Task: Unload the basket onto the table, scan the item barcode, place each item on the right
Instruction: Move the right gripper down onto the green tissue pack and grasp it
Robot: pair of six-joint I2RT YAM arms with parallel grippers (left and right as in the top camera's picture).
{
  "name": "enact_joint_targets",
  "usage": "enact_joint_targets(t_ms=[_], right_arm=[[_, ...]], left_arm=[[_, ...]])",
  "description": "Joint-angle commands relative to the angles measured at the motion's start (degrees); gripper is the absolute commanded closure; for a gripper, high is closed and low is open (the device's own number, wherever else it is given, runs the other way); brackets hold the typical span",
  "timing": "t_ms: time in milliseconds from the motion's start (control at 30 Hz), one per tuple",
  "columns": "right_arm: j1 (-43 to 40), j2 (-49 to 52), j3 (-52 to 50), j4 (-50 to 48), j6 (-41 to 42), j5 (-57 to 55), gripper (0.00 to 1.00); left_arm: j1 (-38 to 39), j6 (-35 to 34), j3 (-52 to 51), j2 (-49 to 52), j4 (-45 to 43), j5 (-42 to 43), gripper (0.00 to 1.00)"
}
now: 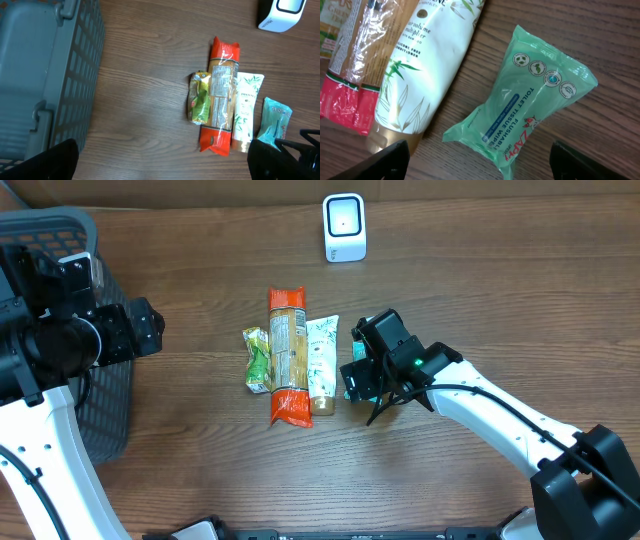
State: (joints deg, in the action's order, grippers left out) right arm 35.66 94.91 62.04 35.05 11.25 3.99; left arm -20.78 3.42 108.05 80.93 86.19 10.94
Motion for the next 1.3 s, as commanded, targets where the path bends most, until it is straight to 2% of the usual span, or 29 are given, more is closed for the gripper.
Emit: enact_joint_targets(t_ms=[0,133,467,933,1100,1267], right_arm=[[0.02,-0.26,0.76,0.2,-2.34,-0.96,0.09],[0.0,-0.26,-1.16,1.14,-2.8,-1.01,0.03],[-0.13,-0.22,-2.49,1.88,-2.49,-1.49,0.02],[-7.48,4.22,-2.4,4.96,6.73,-1.75,0.02],[-12.83,4.22,-2.38,4.9,6.4,5.81,0.02],[-15.69,4.22,-1.46,2.95,-0.74,17.64,0.02]], left_arm=[[-0.2,1.09,0.37,0.35,0.0,0.68,0.0],[-0.2,1.09,0.37,0.35,0.0,0.68,0.0],[-0.2,1.11,0.37,0.35,0.0,0.68,0.01],[-0.2,1.09,0.37,0.35,0.0,0.68,0.01],[-0.2,1.11,0.37,0.35,0.0,0.7,0.0],[-0.2,1.11,0.37,0.35,0.0,0.68,0.0]])
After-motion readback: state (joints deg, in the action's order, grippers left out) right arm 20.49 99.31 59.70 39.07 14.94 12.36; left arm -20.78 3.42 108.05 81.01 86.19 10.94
